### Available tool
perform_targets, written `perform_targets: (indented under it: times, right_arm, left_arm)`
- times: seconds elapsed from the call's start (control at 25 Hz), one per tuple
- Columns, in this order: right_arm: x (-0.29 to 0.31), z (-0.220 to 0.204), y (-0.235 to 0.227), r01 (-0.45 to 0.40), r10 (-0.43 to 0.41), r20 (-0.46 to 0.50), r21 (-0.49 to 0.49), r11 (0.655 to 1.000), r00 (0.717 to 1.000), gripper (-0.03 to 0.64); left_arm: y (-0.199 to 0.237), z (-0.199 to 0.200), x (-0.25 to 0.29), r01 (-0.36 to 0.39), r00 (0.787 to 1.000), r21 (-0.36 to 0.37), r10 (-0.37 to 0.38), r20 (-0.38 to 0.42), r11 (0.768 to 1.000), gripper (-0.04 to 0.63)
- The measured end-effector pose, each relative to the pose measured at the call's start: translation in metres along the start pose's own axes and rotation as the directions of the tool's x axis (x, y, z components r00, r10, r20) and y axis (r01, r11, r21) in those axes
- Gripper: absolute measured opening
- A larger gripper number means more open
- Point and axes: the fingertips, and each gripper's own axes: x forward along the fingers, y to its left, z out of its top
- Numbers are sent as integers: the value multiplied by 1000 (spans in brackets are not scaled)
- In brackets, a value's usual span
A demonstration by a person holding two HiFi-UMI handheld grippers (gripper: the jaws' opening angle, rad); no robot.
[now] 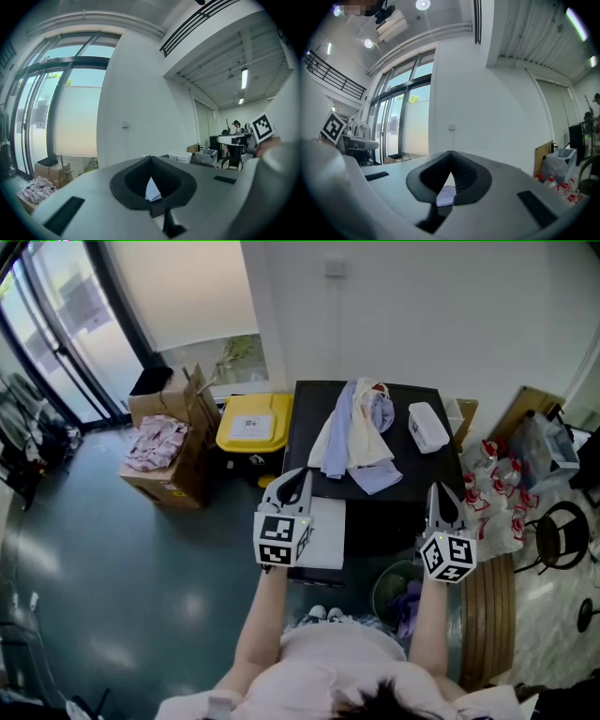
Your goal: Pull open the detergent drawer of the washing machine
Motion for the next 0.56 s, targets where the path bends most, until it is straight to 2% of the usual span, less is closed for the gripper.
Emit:
perform_targets:
  times: [0.56]
  right_arm:
    - [0,-6,6,-15,15,-11,7,1000,1000,15]
  left_arm:
    - [-3,-6,0,16,1000,-2,-16,-7,1000,26]
